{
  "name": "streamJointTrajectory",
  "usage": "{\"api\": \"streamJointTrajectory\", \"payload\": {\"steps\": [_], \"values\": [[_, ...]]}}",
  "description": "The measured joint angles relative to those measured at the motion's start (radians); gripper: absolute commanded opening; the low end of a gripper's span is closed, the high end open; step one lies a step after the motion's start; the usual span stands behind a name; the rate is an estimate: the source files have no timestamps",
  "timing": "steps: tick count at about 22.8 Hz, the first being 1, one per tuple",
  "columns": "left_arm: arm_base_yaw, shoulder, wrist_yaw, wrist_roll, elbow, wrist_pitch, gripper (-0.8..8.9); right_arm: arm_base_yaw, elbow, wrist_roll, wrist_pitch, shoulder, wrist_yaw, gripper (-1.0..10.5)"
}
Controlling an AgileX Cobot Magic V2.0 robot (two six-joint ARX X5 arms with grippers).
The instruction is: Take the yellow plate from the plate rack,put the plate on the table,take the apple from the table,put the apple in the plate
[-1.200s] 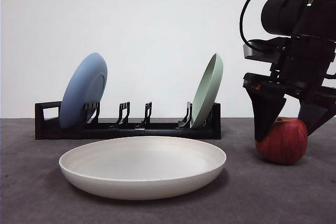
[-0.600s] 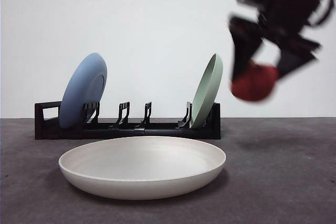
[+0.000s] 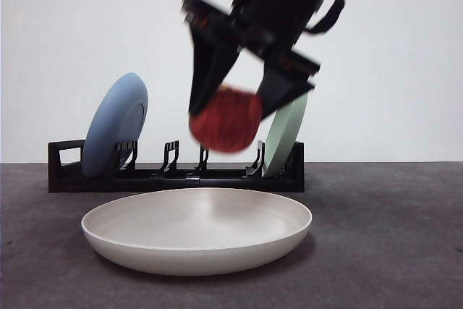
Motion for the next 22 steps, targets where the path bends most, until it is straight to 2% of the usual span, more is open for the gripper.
{"api": "streamJointTrajectory", "payload": {"steps": [3,5,22], "values": [[0.0,0.0,0.0,0.0,0.0,-0.018,1.59,0.022,0.0,0.005,0.0,0.065,0.012,-0.1],[0.0,0.0,0.0,0.001,0.0,-0.026,-0.04,0.034,0.0,0.009,-0.001,0.104,0.018,-0.1],[0.0,0.0,0.0,0.012,0.0,-0.037,-0.08,0.076,0.0,0.016,-0.034,0.154,0.073,-0.1]]}}
